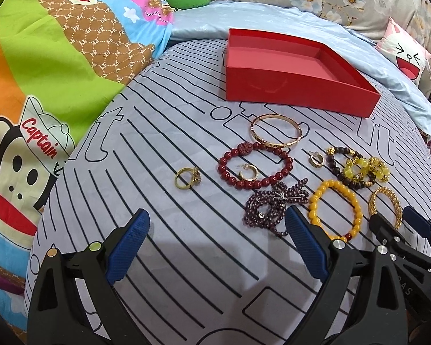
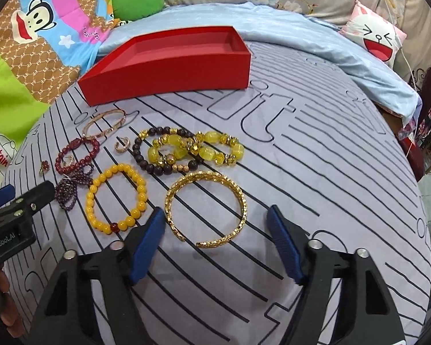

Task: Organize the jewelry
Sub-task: 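Grasp the rose-gold bangle with the left tool while the right tool grasps the gold cuff bangle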

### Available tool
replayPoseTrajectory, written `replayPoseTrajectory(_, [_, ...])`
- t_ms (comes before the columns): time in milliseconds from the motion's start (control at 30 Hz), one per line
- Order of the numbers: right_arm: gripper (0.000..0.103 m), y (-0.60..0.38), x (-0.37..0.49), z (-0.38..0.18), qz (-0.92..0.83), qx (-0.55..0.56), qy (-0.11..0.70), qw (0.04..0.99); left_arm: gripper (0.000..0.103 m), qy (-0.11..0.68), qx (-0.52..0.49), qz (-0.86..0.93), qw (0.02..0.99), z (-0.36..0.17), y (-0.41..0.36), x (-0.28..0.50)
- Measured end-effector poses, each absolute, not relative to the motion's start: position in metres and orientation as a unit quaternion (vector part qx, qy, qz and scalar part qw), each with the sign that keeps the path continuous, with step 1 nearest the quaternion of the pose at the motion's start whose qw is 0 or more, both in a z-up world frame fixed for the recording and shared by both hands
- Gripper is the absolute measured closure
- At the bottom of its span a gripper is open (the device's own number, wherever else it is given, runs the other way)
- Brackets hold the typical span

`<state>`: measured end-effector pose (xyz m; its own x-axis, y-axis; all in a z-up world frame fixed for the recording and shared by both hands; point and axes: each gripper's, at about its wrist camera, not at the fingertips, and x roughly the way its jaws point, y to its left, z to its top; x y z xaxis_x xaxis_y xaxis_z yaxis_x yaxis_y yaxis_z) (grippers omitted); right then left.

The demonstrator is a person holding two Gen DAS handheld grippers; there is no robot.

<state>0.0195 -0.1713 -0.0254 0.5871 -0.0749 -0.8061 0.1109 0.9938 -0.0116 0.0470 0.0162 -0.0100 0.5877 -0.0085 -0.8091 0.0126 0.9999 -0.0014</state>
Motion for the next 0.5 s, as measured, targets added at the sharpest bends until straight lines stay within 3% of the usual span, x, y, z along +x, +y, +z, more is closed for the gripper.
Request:
replayPoseTrajectory(67, [0.038, -0.172, 0.020, -0.025, -0.050, 0.017, 0.450, 0.891, 0.012, 0.455, 0.002, -0.007, 0.890, -0.010, 0.015, 0.049])
replayPoseTrajectory(133, [0.047, -0.171, 0.020, -0.025, -0.048, 0.015, 0.446, 0.893, 0.012, 0.457, 0.003, -0.008, 0.890, -0.011, 0.013, 0.051])
replayPoseTrajectory(500, [0.048, -0.176, 0.024, -0.020, -0.038, 0.024, 0.441, 0.896, 0.012, 0.456, 0.006, -0.019, 0.890, -0.009, 0.005, 0.066])
